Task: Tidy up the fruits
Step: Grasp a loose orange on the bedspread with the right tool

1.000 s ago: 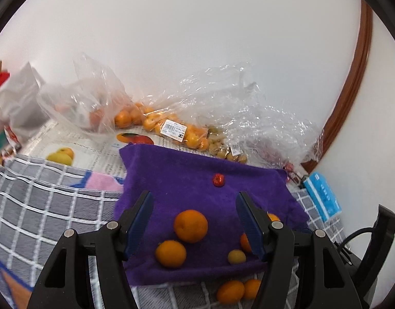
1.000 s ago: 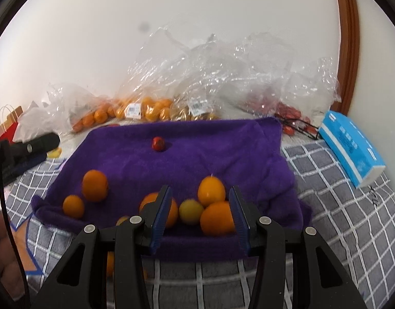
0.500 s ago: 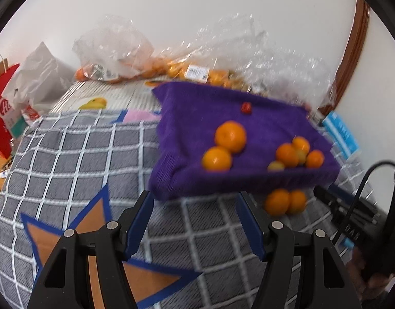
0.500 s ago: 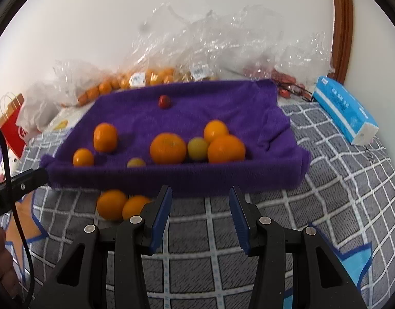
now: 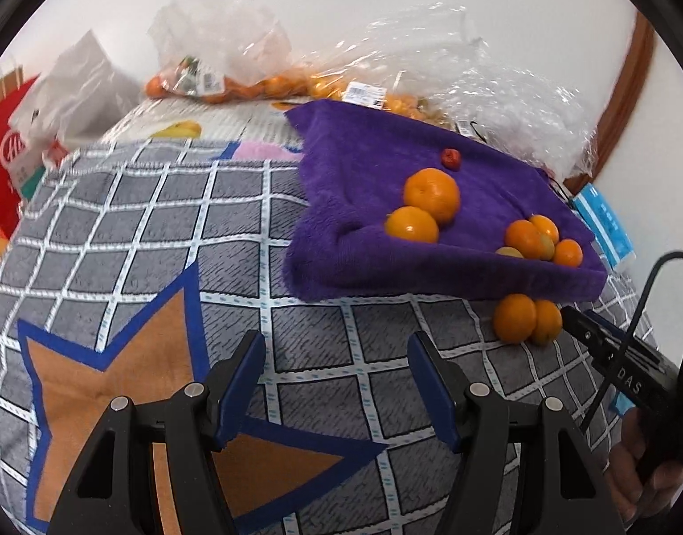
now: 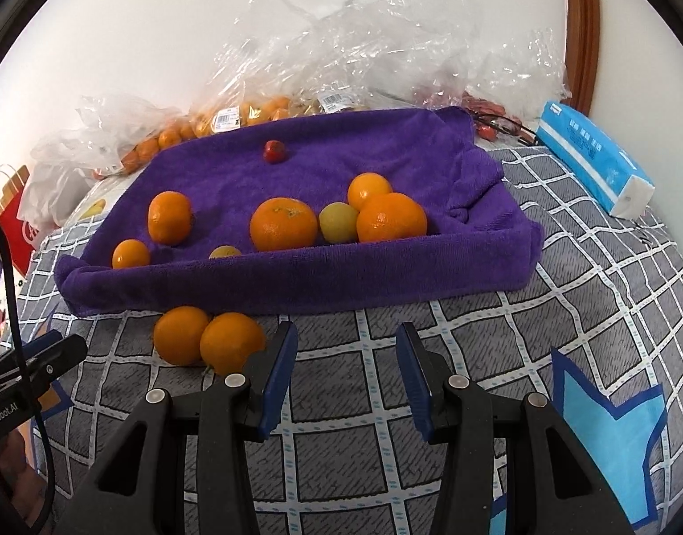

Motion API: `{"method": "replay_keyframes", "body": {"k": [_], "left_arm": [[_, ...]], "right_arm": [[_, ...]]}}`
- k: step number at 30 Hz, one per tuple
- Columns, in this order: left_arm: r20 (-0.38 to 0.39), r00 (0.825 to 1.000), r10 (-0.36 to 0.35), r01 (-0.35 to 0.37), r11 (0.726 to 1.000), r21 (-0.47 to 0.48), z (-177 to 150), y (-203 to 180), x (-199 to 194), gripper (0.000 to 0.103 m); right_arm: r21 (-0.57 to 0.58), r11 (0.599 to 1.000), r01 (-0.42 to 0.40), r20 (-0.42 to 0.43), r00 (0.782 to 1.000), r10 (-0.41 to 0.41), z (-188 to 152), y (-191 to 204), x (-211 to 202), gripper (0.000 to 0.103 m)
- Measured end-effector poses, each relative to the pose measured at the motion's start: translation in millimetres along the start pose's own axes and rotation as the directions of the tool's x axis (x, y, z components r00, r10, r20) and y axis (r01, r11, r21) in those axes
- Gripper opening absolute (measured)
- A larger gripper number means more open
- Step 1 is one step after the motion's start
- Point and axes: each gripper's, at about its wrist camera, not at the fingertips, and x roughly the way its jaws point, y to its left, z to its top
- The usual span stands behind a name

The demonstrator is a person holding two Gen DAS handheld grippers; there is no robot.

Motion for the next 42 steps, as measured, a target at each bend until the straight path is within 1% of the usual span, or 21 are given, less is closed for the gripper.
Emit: {"method": "replay_keyframes", "body": {"k": [3,6,10,16,22,24,28,31,32,34,35,36,37,40,42], "left_arm": [[0.016,1.0,0.022,-0.022,1.0,0.001,-0.9,-1.1,-0.3,0.064],[0.023,0.998,0.064,-0.064,0.997,0.04,-4.1,-7.5,0.9,0.064],[0.016,0.997,0.074,-0.075,0.995,0.065,-4.6,-11.2,2.2,0.064],[0.02,0.998,0.06,-0.061,0.997,0.041,-4.1,-7.5,1.9,0.064],[0.027,0.999,0.043,-0.044,0.999,0.018,-3.5,-4.1,1.8,0.064],[0.026,0.999,0.041,-0.041,0.999,0.022,-3.8,-5.1,1.9,0.064],[0.017,1.0,0.003,-0.004,0.999,0.033,-3.8,-6.1,1.6,0.064],[0.018,1.0,-0.017,0.017,1.0,0.017,-2.8,-4.5,1.7,0.064],[0.02,1.0,-0.024,0.024,1.0,0.01,-2.4,-3.5,1.6,0.064],[0.024,0.999,-0.039,0.039,0.999,-0.006,-2.2,-0.7,1.3,0.064],[0.027,0.998,-0.048,0.048,0.999,-0.017,-1.9,1.4,1.2,0.064],[0.029,0.998,-0.054,0.054,0.998,-0.026,-1.8,3.0,1.4,0.063],[0.032,0.998,-0.059,0.06,0.997,-0.037,-1.4,4.8,1.5,0.062],[0.039,0.997,-0.073,0.075,0.995,-0.062,-0.5,8.8,1.5,0.062],[0.043,0.996,-0.081,0.084,0.994,-0.069,-0.4,10.2,1.4,0.062]], "right_arm": [[-0.01,1.0,0.006,0.009,1.0,-0.006,1.0,3.1,1.0,0.046],[-0.01,1.0,0.0,0.0,1.0,0.0,2.9,4.0,4.4,0.046],[-0.025,1.0,0.004,0.001,1.0,-0.004,4.1,7.1,7.8,0.046],[-0.035,0.999,0.017,-0.002,1.0,-0.017,5.5,10.0,11.3,0.046],[-0.018,1.0,0.02,-0.004,1.0,-0.02,10.0,7.5,16.2,0.046],[-0.004,1.0,0.007,-0.01,1.0,-0.007,11.3,5.1,18.2,0.046],[0.002,0.999,-0.033,-0.012,0.999,0.033,13.3,3.7,20.5,0.046],[-0.002,0.999,-0.036,-0.008,0.999,0.036,13.9,5.4,21.2,0.046],[-0.004,0.999,-0.037,-0.006,0.999,0.037,13.6,5.5,21.0,0.044],[-0.012,0.999,-0.042,-0.016,0.999,0.042,12.9,6.2,22.3,0.029],[-0.016,0.999,-0.04,-0.025,0.999,0.04,12.5,6.7,23.5,0.026],[-0.019,0.999,-0.038,-0.034,0.999,0.037,12.0,7.2,24.8,0.021],[-0.021,0.999,-0.038,-0.034,0.999,0.037,11.9,7.3,24.9,0.018],[-0.034,0.997,-0.065,-0.033,0.997,0.064,10.4,8.3,21.6,0.018],[-0.051,0.997,-0.066,-0.035,0.997,0.064,9.2,9.8,19.2,0.018]]}}
